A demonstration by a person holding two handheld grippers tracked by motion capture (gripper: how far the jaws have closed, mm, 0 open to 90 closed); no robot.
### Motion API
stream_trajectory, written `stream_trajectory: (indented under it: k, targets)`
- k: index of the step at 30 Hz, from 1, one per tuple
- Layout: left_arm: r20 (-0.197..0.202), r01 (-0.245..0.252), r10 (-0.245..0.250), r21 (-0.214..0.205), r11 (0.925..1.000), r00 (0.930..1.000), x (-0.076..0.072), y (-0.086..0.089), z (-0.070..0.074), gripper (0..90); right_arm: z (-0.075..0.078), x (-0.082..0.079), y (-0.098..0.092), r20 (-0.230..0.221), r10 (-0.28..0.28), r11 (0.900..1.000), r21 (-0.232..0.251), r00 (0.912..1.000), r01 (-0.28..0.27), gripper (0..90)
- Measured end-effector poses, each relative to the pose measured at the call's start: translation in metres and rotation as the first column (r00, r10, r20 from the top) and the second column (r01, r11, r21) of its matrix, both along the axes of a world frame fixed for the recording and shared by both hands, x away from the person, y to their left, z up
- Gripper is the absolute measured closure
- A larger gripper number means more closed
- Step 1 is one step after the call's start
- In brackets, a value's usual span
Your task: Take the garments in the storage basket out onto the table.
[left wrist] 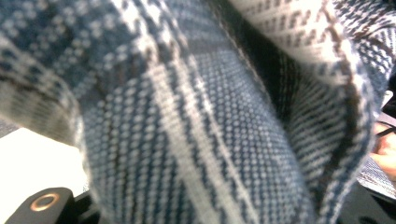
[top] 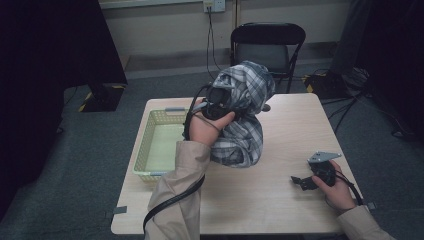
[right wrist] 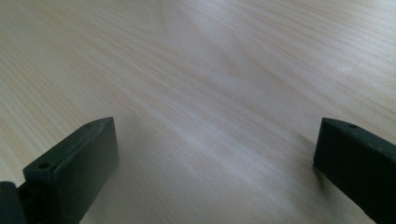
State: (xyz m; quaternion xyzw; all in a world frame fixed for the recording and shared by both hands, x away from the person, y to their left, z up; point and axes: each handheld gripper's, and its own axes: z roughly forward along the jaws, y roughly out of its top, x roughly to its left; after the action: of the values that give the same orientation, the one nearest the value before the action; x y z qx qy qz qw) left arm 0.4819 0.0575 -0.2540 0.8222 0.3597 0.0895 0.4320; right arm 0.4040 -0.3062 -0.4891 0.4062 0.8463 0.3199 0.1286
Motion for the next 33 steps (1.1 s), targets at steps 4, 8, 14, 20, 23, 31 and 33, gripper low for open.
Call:
stream_trajectory:
  k: [4, 8, 14, 20, 23, 31, 33]
  targets:
    - [-0.006, 0.009, -0.009, -0.001, 1.0000, 0.9999, 0.001, -0.006, -0.004, 55.2, 0.000, 0.000, 0.000, 0.000, 0.000, 1.0000, 0.000, 1.0000, 0.000, 0.0]
    - [-0.011, 0.012, -0.012, -0.007, 0.9999, 0.9999, 0.002, -0.012, -0.010, 55.1, 0.000, 0.000, 0.000, 0.000, 0.000, 1.0000, 0.000, 1.0000, 0.000, 0.0]
    - [-0.025, 0.018, -0.018, -0.005, 0.9998, 0.9995, 0.004, -0.023, -0.021, 55.0, 0.000, 0.000, 0.000, 0.000, 0.000, 1.0000, 0.000, 1.0000, 0.000, 0.0]
    - [-0.037, 0.029, -0.029, -0.003, 0.9996, 0.9989, 0.005, -0.035, -0.030, 54.9, 0.000, 0.000, 0.000, 0.000, 0.000, 1.0000, 0.000, 1.0000, 0.000, 0.0]
    - [-0.043, 0.032, -0.032, -0.001, 0.9995, 0.9986, 0.005, -0.040, -0.035, 54.9, 0.000, 0.000, 0.000, 0.000, 0.000, 1.0000, 0.000, 1.0000, 0.000, 0.0]
    - [-0.053, 0.044, -0.044, 0.002, 0.9990, 0.9976, 0.006, -0.051, -0.046, 54.8, 0.000, 0.000, 0.000, -0.001, 0.000, 1.0000, 0.000, 1.0000, 0.000, 0.0]
    - [-0.057, 0.045, -0.045, -0.002, 0.9990, 0.9974, 0.006, -0.053, -0.048, 54.8, 0.000, 0.000, 0.000, 0.000, 0.000, 1.0000, 0.000, 1.0000, 0.000, 0.0]
